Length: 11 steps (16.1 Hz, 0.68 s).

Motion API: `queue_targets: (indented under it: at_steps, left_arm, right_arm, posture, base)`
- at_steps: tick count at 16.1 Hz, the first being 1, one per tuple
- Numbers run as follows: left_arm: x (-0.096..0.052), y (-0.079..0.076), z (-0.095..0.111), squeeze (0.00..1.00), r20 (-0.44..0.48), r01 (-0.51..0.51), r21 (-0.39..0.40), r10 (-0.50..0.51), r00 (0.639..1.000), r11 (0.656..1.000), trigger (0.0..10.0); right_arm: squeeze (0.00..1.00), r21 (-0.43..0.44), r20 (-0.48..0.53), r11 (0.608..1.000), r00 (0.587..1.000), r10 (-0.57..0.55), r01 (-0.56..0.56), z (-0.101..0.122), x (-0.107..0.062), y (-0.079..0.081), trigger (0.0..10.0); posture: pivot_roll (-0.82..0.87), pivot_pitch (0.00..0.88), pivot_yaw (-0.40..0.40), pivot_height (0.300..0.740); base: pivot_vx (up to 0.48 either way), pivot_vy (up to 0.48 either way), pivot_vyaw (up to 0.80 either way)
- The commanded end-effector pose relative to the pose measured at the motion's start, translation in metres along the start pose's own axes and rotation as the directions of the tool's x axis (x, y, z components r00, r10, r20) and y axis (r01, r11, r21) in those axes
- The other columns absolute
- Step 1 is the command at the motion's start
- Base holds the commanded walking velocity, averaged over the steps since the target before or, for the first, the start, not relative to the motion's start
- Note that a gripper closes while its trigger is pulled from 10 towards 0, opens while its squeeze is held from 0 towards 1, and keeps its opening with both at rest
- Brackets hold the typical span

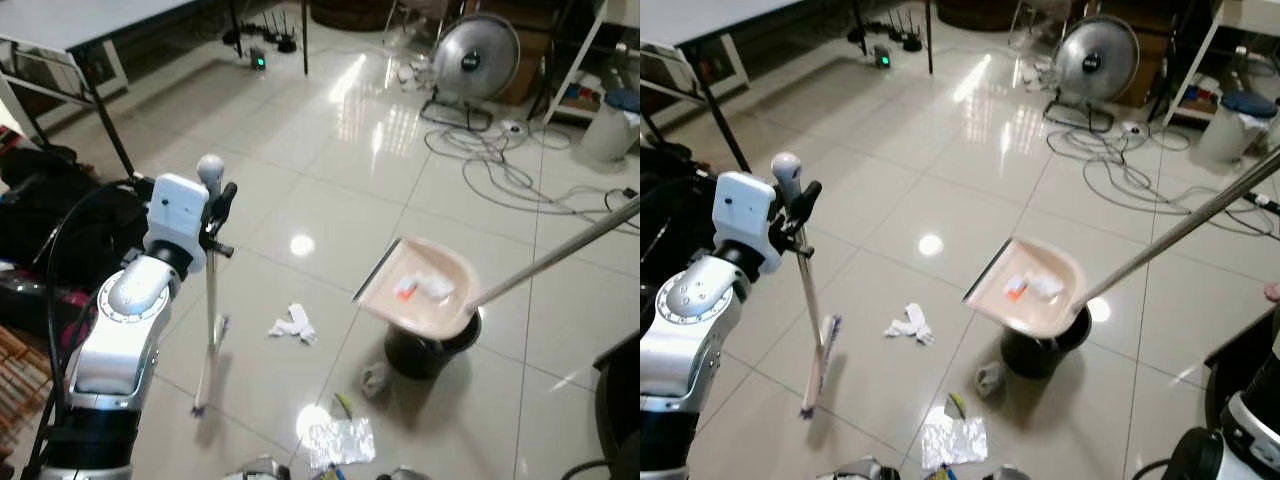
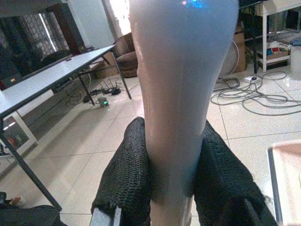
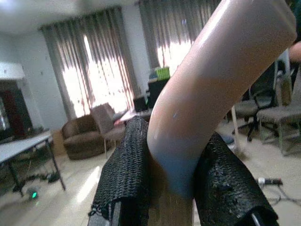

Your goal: Sweep floor

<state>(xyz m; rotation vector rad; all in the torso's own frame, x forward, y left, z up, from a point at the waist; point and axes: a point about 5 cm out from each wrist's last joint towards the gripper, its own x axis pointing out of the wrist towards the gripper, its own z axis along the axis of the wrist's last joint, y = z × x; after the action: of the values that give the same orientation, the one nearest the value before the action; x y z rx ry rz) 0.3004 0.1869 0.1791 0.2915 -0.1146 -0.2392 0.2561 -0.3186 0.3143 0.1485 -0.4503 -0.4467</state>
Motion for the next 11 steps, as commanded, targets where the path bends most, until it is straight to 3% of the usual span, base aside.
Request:
queue_targets:
  at_steps: [1, 7, 11]
  left_arm:
    - [-0.002, 0.001, 0.009, 0.00, 0.032, 0.005, 0.027, -0.006, 0.999, 1.000, 10.0]
    - [-0.003, -0.004, 0.006, 0.00, 0.028, 0.016, -0.001, -0.016, 0.999, 1.000, 10.0]
    - [0.000, -0.012, 0.009, 0.00, 0.040, 0.035, 0.003, -0.035, 0.999, 0.999, 10.0]
  right_arm:
    - [0.00, -0.036, 0.087, 0.999, 0.996, -0.007, 0.011, 0.013, 0.001, -0.003, 10.0]
    - [0.00, -0.075, 0.103, 0.997, 0.994, 0.038, -0.031, 0.001, 0.001, 0.006, 10.0]
    - [0.00, -0.030, 0.100, 0.999, 0.995, 0.016, -0.013, -0.005, -0.004, 0.008, 10.0]
  posture:
    - [0.01, 0.091, 0.004, 0.740]
    - [0.00, 0.082, 0.009, 0.740]
    - [0.00, 0.074, 0.020, 0.740]
  base:
    - [0.000, 0.000, 0.00]
    - [0.000, 0.000, 0.00]
    - [0.000, -0.060, 0.00]
